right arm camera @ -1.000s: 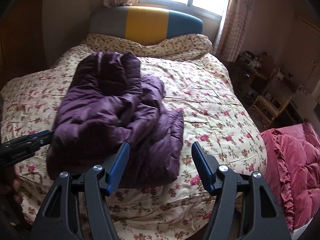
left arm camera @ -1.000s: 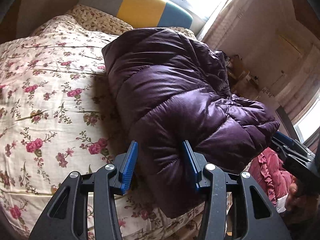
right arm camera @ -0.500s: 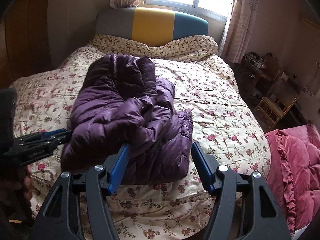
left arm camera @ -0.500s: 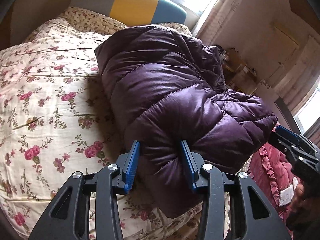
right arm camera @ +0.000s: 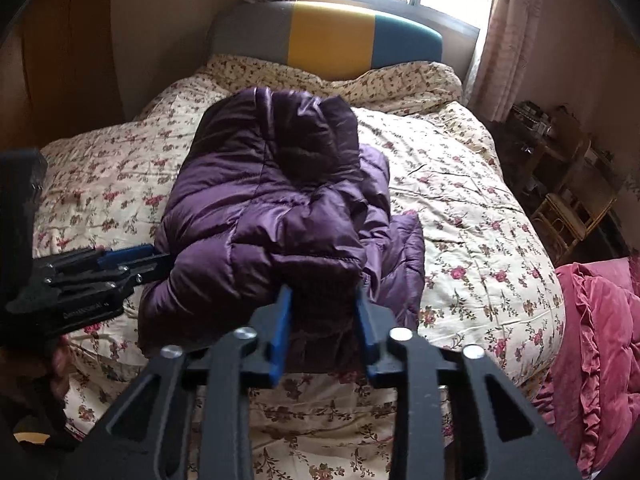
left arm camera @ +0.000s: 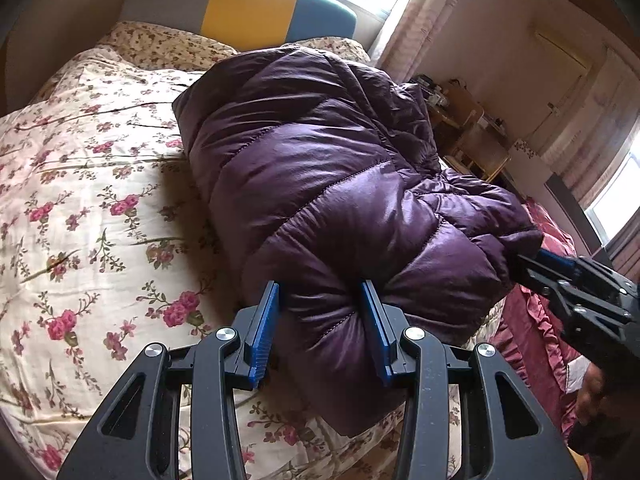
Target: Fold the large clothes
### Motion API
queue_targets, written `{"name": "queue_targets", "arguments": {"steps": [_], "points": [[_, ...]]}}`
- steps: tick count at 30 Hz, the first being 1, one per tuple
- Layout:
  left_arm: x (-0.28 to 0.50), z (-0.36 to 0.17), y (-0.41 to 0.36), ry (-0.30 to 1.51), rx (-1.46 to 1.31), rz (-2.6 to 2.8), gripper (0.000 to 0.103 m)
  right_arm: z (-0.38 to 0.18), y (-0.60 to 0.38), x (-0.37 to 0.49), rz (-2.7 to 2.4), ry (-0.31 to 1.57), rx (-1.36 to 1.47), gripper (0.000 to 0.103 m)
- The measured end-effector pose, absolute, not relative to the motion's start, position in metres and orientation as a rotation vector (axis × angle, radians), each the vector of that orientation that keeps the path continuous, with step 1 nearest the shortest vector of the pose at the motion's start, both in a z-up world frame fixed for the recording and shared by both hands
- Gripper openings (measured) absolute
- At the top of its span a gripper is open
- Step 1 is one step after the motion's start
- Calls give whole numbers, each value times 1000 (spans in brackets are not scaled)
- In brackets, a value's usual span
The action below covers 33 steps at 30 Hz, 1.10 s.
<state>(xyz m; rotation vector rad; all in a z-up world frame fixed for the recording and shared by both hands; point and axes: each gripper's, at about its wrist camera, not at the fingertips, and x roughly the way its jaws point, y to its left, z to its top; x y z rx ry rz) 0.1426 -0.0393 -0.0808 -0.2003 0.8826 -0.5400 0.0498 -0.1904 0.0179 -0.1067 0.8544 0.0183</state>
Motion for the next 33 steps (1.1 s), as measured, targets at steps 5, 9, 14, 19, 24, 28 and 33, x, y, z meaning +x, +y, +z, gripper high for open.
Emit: {"name": "queue_targets", "arguments": {"steps": [5, 9, 14, 19, 24, 28, 33], "points": [[144, -81, -40, 884, -194, -557, 42, 3, -188, 54, 24, 895, -124, 8], [146, -79, -41, 884, -185, -573, 42, -13, -190, 56, 15, 930, -130, 6], [149, -79, -49, 889, -159, -590, 42, -33, -192, 59, 3, 970, -122, 4], [151, -79, -62, 895, -114, -604, 42, -55, -196, 64, -9, 998, -104, 4], [156, -88, -78, 912, -61, -631, 42, -77, -197, 67, -26, 1003, -78, 4], [162, -100, -89, 918, -20, -644, 42, -88, -196, 70, -39, 986, -73, 4], [162, -102, -90, 914, -8, -650, 42, -81, -201, 66, -51, 988, -48, 6]]}}
